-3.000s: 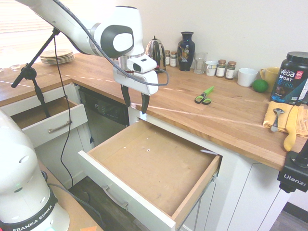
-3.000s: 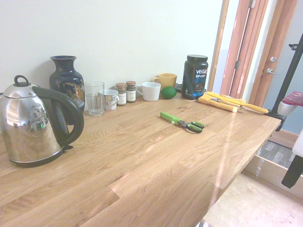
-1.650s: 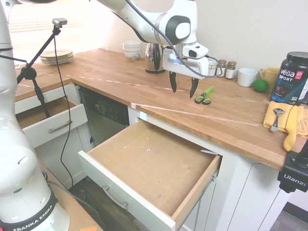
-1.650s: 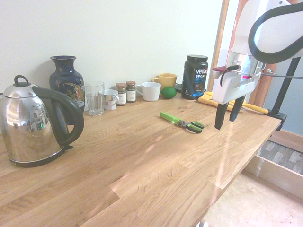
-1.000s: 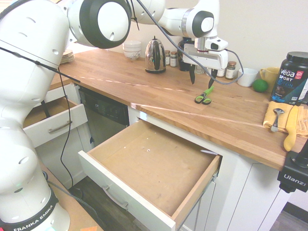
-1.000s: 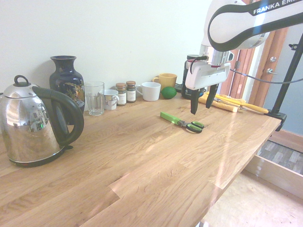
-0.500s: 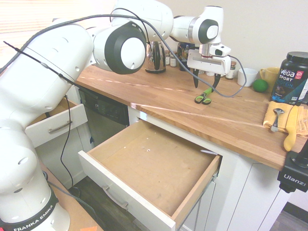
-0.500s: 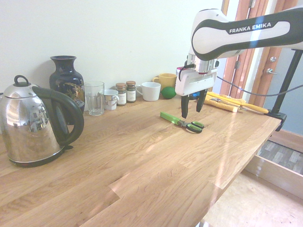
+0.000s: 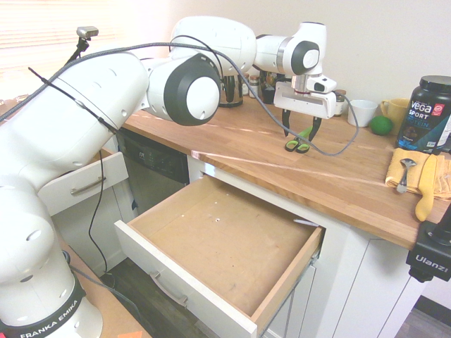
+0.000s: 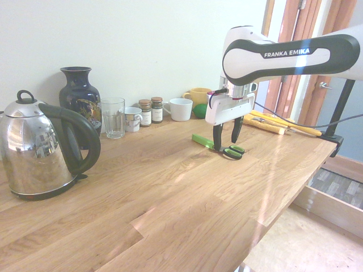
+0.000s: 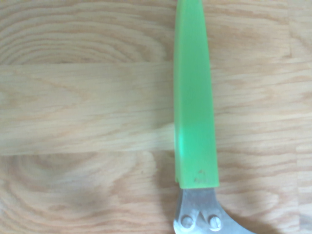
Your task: Put scissor in the drawer
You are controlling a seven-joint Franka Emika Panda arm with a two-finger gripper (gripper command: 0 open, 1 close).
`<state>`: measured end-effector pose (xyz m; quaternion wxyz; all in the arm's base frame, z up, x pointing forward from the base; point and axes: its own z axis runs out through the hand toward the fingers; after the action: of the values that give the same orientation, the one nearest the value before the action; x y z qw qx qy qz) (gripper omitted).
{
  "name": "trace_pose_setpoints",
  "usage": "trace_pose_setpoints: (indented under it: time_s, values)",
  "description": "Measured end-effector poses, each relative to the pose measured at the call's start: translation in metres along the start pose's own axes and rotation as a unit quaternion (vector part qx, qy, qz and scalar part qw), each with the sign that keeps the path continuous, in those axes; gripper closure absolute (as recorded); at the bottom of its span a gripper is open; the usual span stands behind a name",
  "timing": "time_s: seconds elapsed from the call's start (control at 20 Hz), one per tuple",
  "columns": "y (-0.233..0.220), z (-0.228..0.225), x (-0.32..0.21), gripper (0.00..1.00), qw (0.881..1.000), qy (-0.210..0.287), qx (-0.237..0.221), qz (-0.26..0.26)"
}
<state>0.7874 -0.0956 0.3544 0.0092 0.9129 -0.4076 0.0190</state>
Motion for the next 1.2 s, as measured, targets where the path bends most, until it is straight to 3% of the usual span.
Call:
trace_pose_setpoints:
  time_s: [0.8,0.85,1.2]
  values:
    - [-0.013,0.018,0.001,0.00,1.000,0.007,0.013,-0.006]
    - [-0.014,0.018,0.000,1.00,1.000,0.007,0.013,-0.007]
    - [-0.015,0.017,0.000,1.00,1.000,0.007,0.014,-0.006]
